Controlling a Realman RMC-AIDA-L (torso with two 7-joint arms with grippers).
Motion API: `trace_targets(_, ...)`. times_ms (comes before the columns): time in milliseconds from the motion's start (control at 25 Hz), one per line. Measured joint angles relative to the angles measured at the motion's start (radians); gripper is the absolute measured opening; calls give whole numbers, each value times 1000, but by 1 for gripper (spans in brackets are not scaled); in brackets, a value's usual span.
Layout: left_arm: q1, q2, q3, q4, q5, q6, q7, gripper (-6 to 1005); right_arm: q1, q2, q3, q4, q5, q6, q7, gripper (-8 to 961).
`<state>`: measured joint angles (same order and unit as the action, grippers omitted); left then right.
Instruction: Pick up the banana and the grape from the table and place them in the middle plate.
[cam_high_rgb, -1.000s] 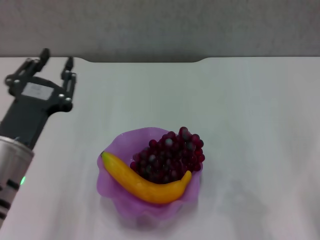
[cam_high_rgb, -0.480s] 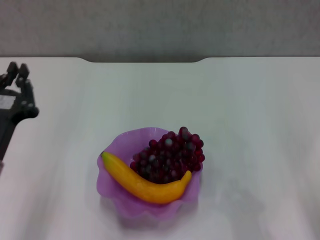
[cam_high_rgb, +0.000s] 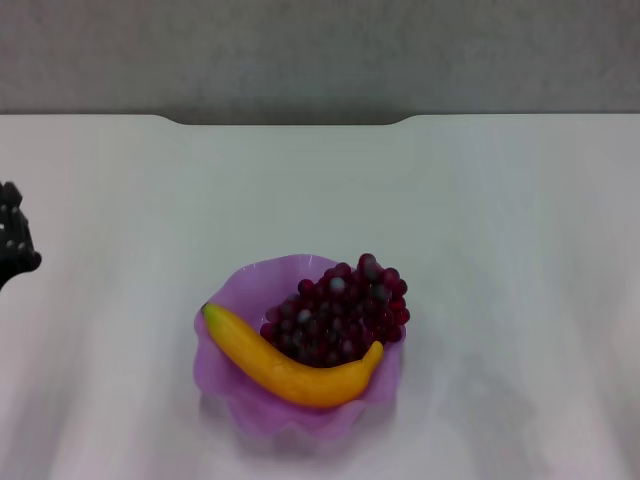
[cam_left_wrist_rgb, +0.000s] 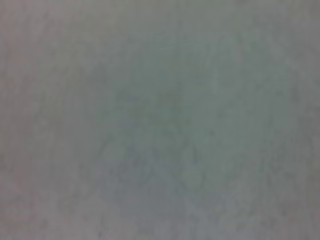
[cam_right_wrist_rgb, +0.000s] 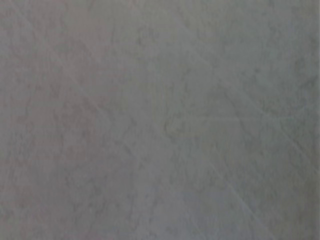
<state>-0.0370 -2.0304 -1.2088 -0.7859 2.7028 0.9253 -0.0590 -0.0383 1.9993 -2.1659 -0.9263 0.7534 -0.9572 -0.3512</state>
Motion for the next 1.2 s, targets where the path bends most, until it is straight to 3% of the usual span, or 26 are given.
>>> trace_targets(360, -58, -4, -13, 177, 2, 52, -53, 81, 43, 2, -10, 70, 4, -5, 0, 0)
trace_targets(960, -122, -8, -12, 357, 0, 130, -176, 81, 101, 4, -9, 177, 43, -13, 89, 0)
trace_targets(1200, -128, -8, -18, 368, 0, 131, -182, 81, 102, 4, -9, 178, 41, -14, 89, 0)
